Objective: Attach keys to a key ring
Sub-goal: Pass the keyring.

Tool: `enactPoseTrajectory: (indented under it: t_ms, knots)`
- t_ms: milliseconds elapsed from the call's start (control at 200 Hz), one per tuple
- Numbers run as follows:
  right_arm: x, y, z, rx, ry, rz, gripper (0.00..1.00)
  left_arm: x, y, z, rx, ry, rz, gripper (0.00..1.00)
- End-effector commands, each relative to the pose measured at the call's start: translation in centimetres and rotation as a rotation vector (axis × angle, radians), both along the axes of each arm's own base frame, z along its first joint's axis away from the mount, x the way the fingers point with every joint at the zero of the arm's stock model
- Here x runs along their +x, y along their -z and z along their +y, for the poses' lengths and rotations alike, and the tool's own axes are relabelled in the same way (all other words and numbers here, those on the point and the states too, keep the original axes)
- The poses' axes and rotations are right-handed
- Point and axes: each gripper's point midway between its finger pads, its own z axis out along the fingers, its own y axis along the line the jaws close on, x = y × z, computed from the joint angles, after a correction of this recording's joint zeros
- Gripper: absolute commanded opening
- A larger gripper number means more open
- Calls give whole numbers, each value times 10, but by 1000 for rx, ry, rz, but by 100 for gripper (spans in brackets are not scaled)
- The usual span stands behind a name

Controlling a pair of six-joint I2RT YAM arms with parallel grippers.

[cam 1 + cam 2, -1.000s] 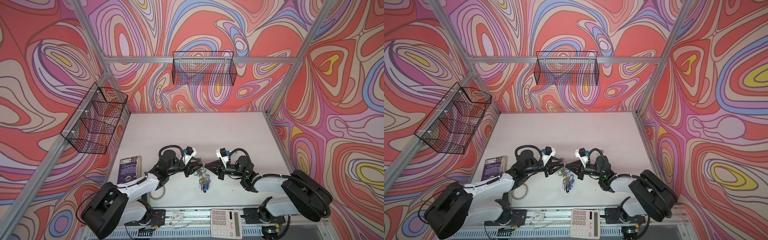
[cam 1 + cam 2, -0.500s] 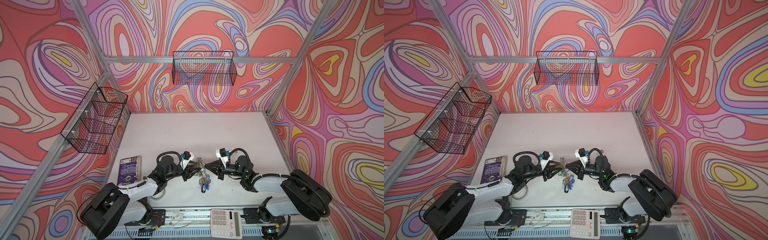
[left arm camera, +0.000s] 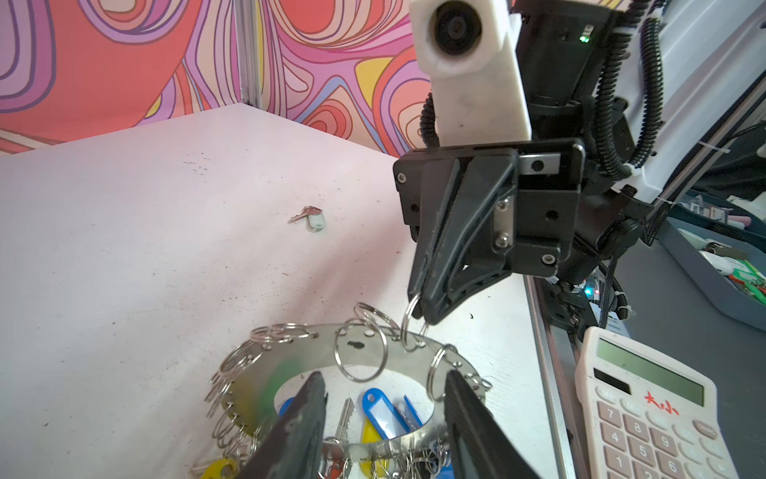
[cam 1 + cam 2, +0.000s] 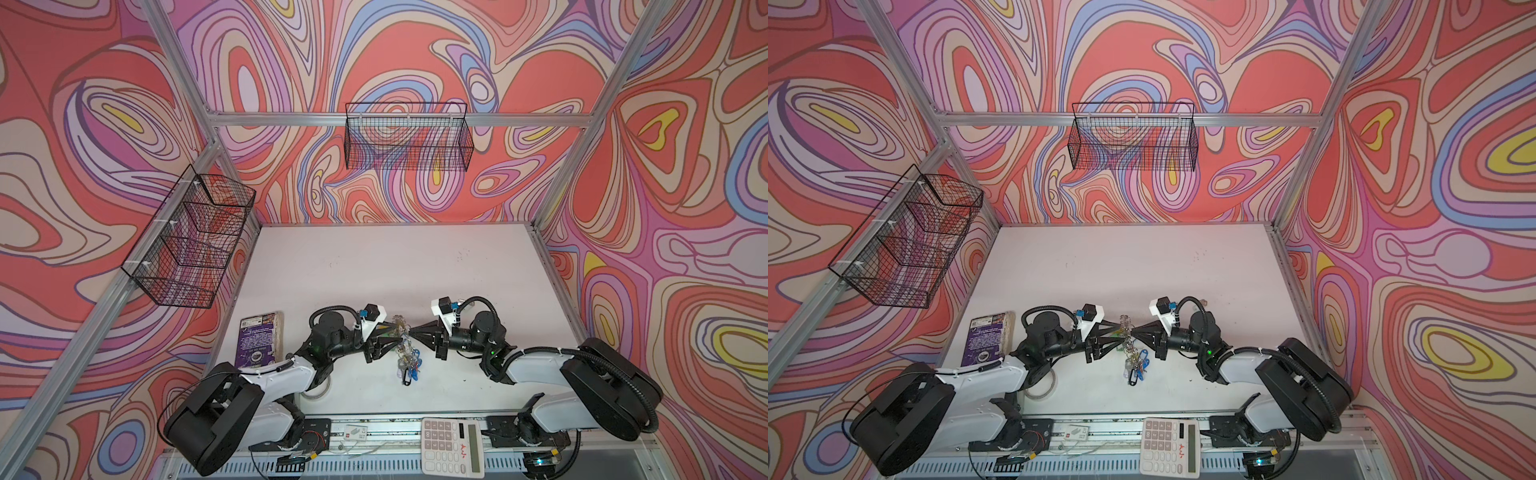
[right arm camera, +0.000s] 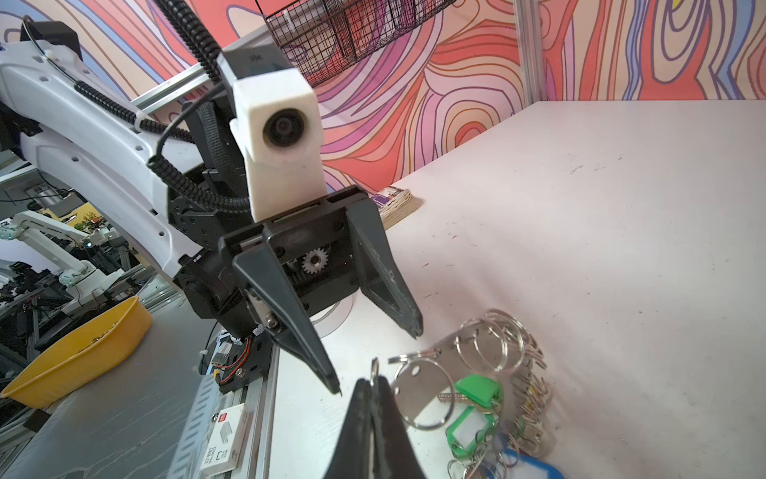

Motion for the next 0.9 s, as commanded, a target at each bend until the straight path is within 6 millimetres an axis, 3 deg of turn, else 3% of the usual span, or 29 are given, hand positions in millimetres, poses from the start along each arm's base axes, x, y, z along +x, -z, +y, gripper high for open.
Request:
enactPoseTrajectory:
  t_ms: [0,451,891]
  knots:
    - [-4,-10,4,24,-27,-59,0,1,-17,-7,-28,58,-47,49]
    - [-6,-9,6,23,-43,-67,0,-3,-11,-15,-28,125,10,31]
    - [-4,-6,7,15,-40,-59,0,-5,-12,-18,-40,157,40,4]
